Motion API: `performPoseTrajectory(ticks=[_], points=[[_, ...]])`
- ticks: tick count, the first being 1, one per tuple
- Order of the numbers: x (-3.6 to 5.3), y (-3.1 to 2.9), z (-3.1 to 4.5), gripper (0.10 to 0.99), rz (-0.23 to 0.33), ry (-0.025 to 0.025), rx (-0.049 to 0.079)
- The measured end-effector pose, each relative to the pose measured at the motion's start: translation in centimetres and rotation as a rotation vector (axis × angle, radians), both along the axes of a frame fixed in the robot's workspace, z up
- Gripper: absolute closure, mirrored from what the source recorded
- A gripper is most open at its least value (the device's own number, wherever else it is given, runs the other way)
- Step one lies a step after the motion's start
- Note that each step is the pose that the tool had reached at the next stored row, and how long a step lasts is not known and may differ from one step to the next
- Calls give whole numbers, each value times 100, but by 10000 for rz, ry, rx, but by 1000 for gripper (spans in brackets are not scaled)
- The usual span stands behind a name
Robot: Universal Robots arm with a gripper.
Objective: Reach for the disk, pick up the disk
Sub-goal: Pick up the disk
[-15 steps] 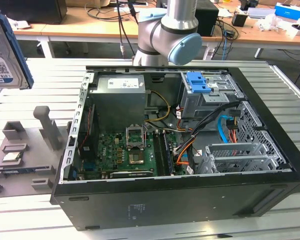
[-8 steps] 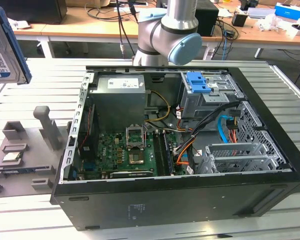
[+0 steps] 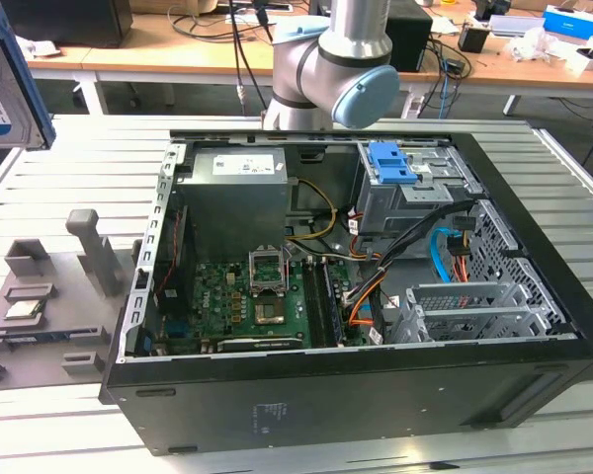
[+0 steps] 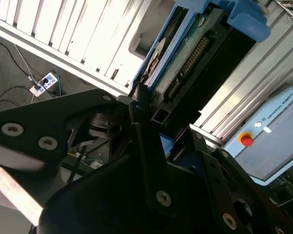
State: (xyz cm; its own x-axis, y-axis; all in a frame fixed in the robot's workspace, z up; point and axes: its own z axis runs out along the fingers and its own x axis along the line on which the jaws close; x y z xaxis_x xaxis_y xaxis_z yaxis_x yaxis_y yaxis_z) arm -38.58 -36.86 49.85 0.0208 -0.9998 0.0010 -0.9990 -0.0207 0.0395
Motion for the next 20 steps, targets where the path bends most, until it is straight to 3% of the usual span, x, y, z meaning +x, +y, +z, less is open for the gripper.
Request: performPoseTrajectory(ticks=[20], points=[[5, 0, 397, 722, 0, 11, 0]])
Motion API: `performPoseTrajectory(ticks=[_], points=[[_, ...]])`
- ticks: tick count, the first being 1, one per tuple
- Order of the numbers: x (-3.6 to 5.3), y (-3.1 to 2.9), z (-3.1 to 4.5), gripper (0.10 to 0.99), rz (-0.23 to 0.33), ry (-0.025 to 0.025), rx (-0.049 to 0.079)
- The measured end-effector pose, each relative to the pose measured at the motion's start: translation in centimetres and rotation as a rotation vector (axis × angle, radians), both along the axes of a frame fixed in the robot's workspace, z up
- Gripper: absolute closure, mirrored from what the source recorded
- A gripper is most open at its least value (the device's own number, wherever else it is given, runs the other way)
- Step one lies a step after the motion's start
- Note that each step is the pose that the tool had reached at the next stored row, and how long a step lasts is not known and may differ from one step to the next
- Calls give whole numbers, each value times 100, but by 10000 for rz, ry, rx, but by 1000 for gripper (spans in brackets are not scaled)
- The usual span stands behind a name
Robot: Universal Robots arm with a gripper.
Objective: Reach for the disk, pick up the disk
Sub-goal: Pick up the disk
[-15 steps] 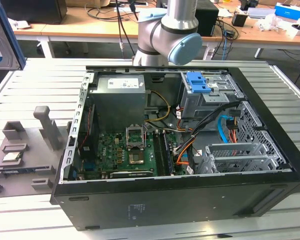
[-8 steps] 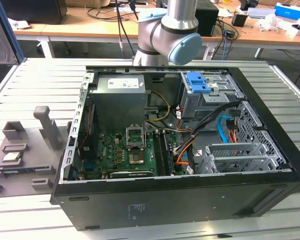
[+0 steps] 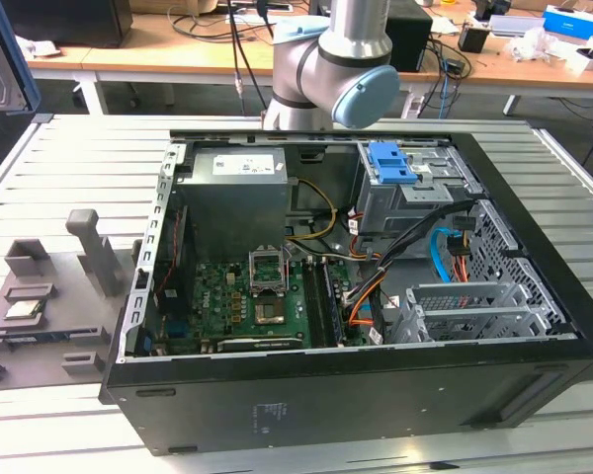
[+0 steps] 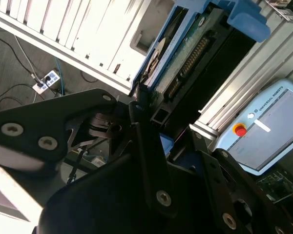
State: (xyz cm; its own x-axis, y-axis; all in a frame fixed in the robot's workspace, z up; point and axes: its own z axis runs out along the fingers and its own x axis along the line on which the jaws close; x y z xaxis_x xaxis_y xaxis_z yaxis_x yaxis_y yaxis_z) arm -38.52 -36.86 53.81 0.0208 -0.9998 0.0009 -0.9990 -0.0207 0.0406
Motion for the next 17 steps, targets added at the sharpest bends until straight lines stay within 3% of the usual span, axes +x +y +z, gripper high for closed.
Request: performPoseTrajectory(ticks=[7, 14, 17], points=[[3, -1, 2, 722, 1, -1, 1], [81, 0, 2, 722, 1, 0, 0], [155, 0, 2, 722, 0, -1, 0]])
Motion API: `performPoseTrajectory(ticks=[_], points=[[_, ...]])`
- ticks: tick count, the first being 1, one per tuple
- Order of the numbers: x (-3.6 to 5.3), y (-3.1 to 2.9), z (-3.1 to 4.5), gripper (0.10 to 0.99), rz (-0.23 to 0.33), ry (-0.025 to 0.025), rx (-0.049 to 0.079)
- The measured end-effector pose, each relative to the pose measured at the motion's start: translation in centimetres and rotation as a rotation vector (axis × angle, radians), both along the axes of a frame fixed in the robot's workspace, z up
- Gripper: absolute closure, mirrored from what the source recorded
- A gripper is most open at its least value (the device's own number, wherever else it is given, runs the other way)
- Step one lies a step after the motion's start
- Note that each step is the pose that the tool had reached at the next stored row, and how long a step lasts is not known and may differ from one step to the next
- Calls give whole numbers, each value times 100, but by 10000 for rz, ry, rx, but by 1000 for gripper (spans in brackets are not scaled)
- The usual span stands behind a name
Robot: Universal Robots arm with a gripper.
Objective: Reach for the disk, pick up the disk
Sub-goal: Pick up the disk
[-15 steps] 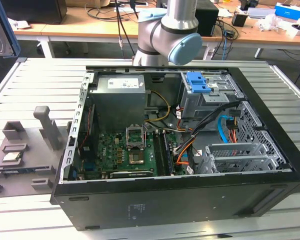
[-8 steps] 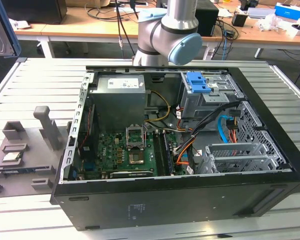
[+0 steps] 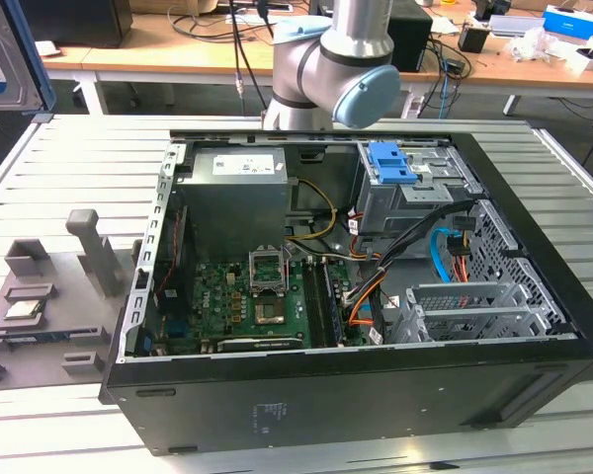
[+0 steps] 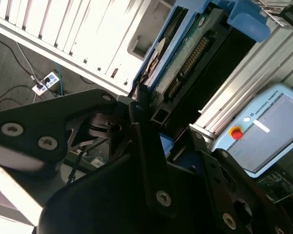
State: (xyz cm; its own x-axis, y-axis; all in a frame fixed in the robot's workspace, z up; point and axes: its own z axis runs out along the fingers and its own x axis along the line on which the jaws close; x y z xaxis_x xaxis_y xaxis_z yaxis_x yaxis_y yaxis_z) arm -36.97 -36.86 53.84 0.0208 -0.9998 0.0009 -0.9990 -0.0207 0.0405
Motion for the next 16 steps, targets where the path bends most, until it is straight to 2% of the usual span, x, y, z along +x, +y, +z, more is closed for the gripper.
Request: performPoseTrajectory(ticks=[7, 16], points=[[114, 0, 0, 722, 0, 0, 0], [309, 0, 0, 722, 0, 0, 0]])
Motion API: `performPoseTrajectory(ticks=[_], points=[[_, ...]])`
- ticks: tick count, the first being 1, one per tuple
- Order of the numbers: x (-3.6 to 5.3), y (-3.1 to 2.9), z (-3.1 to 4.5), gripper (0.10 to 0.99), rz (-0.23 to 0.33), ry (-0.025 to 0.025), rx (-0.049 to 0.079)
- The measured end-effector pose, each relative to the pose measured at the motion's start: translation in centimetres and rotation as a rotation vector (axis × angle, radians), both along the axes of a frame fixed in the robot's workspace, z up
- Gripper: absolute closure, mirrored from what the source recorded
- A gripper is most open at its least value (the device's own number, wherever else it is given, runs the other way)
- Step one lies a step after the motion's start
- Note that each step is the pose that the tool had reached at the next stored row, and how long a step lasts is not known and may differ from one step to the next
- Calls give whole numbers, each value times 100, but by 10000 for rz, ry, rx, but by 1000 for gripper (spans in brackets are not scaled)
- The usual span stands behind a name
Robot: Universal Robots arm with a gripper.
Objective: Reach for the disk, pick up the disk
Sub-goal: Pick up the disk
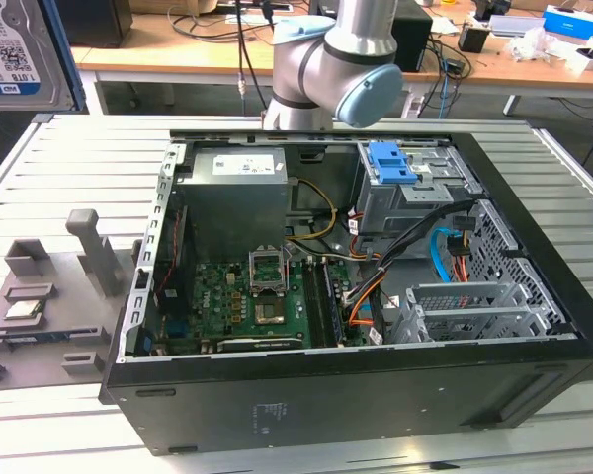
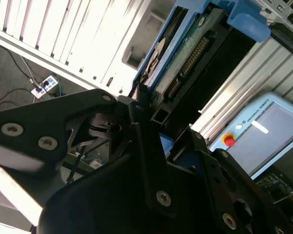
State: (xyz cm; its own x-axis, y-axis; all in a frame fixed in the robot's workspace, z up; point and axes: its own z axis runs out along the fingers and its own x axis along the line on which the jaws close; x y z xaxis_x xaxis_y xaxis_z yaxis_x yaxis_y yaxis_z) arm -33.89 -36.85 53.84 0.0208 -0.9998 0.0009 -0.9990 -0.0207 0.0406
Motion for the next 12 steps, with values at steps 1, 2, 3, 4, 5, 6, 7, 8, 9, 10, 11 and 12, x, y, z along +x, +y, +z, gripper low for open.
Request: performPoseTrajectory(ticks=[1, 2, 3, 4, 5, 6, 7, 8, 9, 10, 11, 12], points=[[20, 0, 0, 722, 0, 1, 0], [40, 0, 0, 722, 0, 1, -1], [83, 0, 0, 722, 0, 1, 0], [106, 0, 0, 722, 0, 1, -1], [135, 0, 0, 722, 0, 1, 0], [160, 0, 0, 722, 1, 1, 0], [196, 0, 0, 722, 1, 1, 0], [234, 1, 0, 722, 0, 3, 0], [262, 1, 0, 722, 0, 4, -1], [288, 1, 0, 722, 0, 4, 0], [329, 2, 0, 722, -1, 4, 0], [355, 2, 0, 722, -1, 4, 0]])
